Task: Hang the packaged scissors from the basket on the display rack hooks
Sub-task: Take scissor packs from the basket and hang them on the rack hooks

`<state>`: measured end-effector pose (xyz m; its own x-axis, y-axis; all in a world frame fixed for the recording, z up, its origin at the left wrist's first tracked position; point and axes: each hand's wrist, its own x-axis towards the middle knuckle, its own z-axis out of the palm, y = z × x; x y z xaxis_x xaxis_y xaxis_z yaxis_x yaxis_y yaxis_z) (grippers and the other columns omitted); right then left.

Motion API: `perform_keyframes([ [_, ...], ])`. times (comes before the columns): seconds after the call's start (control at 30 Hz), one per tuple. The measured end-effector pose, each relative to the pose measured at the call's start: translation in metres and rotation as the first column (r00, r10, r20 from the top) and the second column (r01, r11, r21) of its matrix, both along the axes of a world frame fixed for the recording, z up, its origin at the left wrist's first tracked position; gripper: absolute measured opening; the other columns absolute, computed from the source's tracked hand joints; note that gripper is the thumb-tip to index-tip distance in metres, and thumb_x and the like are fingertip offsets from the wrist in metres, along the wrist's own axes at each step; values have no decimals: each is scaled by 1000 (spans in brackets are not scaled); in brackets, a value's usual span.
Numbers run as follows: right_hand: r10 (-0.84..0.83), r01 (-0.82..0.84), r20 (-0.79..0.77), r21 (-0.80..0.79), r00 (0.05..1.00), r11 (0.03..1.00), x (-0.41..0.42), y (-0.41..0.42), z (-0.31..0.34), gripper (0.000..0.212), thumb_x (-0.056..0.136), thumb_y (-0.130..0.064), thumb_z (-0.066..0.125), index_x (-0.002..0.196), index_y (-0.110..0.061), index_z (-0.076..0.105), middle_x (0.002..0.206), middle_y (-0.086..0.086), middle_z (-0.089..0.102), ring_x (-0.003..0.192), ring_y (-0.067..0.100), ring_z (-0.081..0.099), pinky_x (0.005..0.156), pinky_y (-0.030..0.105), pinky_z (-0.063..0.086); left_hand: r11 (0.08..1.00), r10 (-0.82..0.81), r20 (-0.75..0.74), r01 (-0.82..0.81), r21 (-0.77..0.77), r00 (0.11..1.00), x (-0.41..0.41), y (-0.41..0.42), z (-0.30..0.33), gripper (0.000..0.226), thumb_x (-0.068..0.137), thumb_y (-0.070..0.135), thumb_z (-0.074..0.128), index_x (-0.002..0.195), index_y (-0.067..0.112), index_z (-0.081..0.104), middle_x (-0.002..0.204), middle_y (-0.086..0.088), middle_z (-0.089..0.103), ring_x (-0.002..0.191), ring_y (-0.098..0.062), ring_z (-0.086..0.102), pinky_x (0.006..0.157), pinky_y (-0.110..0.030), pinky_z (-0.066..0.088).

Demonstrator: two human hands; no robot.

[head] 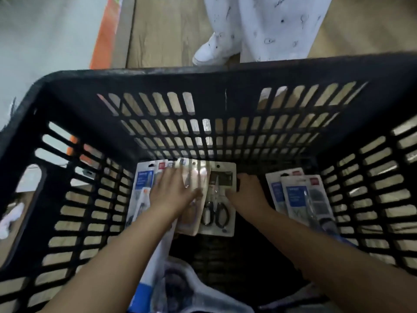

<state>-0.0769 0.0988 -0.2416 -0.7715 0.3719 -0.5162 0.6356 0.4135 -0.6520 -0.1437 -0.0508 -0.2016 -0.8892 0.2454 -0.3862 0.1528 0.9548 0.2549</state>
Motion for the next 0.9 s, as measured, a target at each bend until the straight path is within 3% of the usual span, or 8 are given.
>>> perform_keyframes([
  [0.1, -5, 6, 57, -16, 998, 1000, 10, 2, 1, 36, 87, -20, 60, 118, -5, 51, 121, 10, 47, 102, 23, 52, 75, 20, 38, 983, -26, 54, 35, -181, 998, 5, 4, 3, 86, 80, 59, 60, 145, 15, 25, 151, -7, 23, 141, -25, 14, 115, -34, 16],
  [0.27, 11, -4, 103, -66, 995, 998, 7, -1, -2, 41, 84, -21, 64, 118, -5, 48, 119, 13, 53, 104, 26, 54, 70, 23, 38, 937, -35, 148, 83, -338, 988, -3, 12, -5, 98, 71, 70, 61, 144, 13, 27, 152, -8, 26, 139, -28, 22, 114, -41, 21],
  [0.4, -88, 104, 95, -172, 992, 980, 4, -6, 5, 62, 77, -27, 75, 125, -3, 45, 124, 13, 53, 112, 27, 55, 82, 30, 47, 972, 16, 195, 30, -232, 981, -3, 13, -6, 109, 65, 62, 72, 147, 14, 18, 155, -5, 20, 143, -27, 17, 114, -39, 16],
  [0.47, -152, 170, 103, -210, 983, 963, 4, -6, 6, 63, 74, -24, 77, 124, -2, 47, 121, 13, 56, 111, 28, 56, 87, 35, 49, 990, 54, 213, -24, -138, 976, -10, 6, -7, 92, 64, 56, 77, 138, 18, 35, 144, -5, 39, 134, -27, 35, 110, -37, 26],
  [0.57, -244, 274, 129, -313, 961, 909, 4, -3, 1, 43, 77, -19, 74, 112, -2, 55, 111, 14, 60, 99, 28, 59, 83, 39, 52, 999, 22, 353, -34, 28, 935, -19, 0, -9, 57, 66, 44, 80, 113, 20, 58, 116, -4, 61, 106, -24, 57, 96, -39, 45],
  [0.73, -260, 288, 125, -364, 958, 886, -1, -1, -4, 22, 92, -26, 58, 102, -8, 51, 92, 4, 54, 75, 13, 51, 56, 24, 39, 971, -27, 435, -80, 225, 900, -26, -2, -9, 32, 79, 28, 73, 103, 13, 58, 103, -6, 61, 91, -19, 57, 77, -33, 51],
  [0.83, -293, 331, 154, -400, 944, 855, 2, 1, -5, 21, 93, -29, 58, 102, -11, 50, 99, 6, 57, 88, 19, 56, 70, 29, 48, 950, -68, 444, -79, 303, 893, -26, -2, 1, 12, 91, 23, 59, 96, 12, 58, 84, -5, 56, 68, -13, 49, 52, -21, 40],
  [0.9, -322, 363, 167, -429, 932, 827, 3, 5, -5, 22, 92, -30, 59, 101, -11, 55, 105, 9, 60, 99, 25, 58, 80, 35, 48, 936, -87, 440, -79, 344, 894, -25, -1, 7, 9, 94, 21, 53, 89, 14, 57, 78, -3, 54, 63, -11, 47, 46, -19, 38],
])
